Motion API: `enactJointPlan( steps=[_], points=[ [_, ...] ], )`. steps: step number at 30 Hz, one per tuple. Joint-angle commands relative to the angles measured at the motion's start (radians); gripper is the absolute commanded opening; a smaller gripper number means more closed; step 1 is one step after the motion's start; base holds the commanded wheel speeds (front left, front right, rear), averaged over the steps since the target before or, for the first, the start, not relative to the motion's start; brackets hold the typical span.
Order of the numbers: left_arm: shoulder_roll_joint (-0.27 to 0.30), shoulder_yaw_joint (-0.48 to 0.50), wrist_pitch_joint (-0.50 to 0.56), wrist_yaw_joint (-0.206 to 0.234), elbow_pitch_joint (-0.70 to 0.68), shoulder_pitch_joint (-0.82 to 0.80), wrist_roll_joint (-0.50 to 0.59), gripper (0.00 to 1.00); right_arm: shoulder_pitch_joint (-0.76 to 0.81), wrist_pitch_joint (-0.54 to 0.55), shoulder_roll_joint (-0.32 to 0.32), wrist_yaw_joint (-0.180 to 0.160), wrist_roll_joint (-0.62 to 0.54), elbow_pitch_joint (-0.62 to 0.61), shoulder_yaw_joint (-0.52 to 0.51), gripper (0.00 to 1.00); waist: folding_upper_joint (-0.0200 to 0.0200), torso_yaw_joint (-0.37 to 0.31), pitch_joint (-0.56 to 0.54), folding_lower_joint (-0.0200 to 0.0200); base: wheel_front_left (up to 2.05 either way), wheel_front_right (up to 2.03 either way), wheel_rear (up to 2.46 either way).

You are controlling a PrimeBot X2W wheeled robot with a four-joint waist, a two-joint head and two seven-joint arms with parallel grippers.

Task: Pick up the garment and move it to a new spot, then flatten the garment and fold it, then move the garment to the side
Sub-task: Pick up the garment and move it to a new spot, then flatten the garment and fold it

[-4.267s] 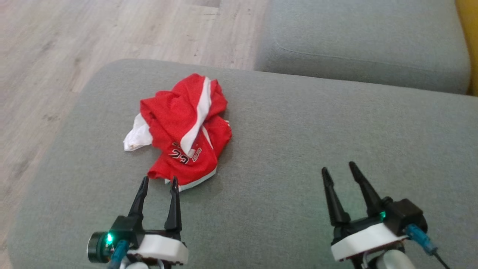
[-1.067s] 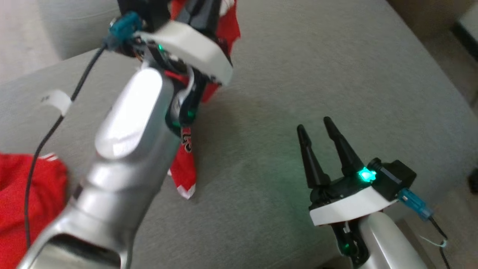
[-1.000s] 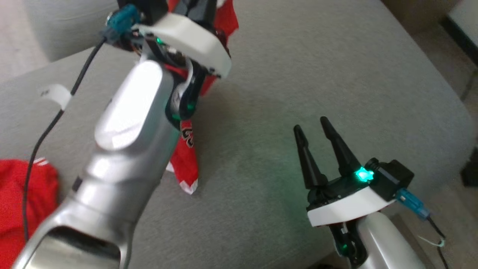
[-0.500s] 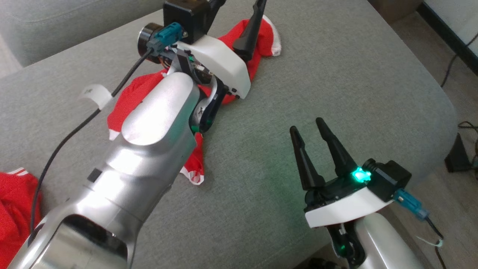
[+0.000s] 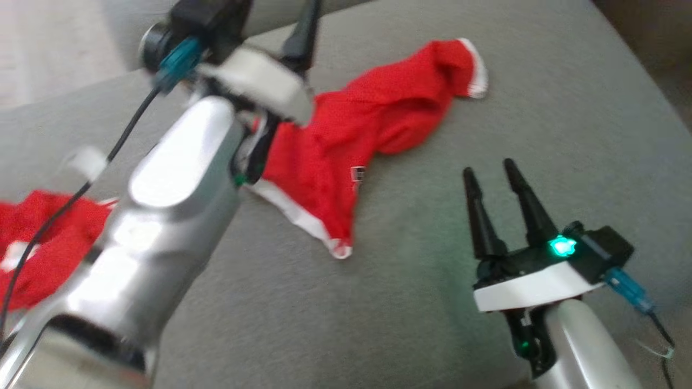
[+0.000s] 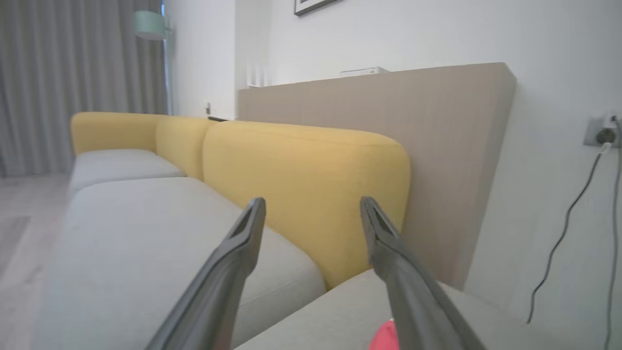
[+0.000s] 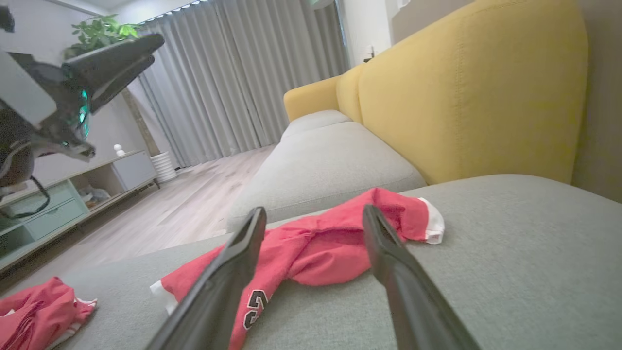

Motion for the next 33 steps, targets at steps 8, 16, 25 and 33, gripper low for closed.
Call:
enactJointPlan(
  steps=[8, 16, 25, 33],
  points=[
    [0.191, 0.046, -0.066, 0.090, -0.167, 0.248, 0.032, 1.00, 0.036, -0.011, -0.003, -0.001, -0.049, -0.025, -0.059, 1.00, 0.0000, 0.216, -0.072, 0.0000, 0.00, 0.00, 0.00],
    [0.240, 0.052, -0.097, 0.209, -0.324, 0.587, 0.041, 1.00, 0.082, -0.011, -0.003, -0.001, -0.075, -0.011, -0.085, 1.00, 0.0000, 0.297, -0.097, 0.0000, 0.00, 0.00, 0.00],
    [0.185, 0.155, -0.103, 0.258, -0.407, 0.758, 0.092, 1.00, 0.089, -0.011, -0.003, -0.001, -0.092, 0.000, -0.081, 1.00, 0.0000, 0.316, -0.094, 0.0000, 0.00, 0.00, 0.00],
    [0.151, 0.175, -0.103, 0.213, -0.392, 0.773, 0.149, 1.00, 0.086, -0.011, -0.003, -0.001, -0.108, 0.016, -0.071, 1.00, 0.0000, 0.333, -0.100, 0.0000, 0.00, 0.00, 0.00]
  ],
)
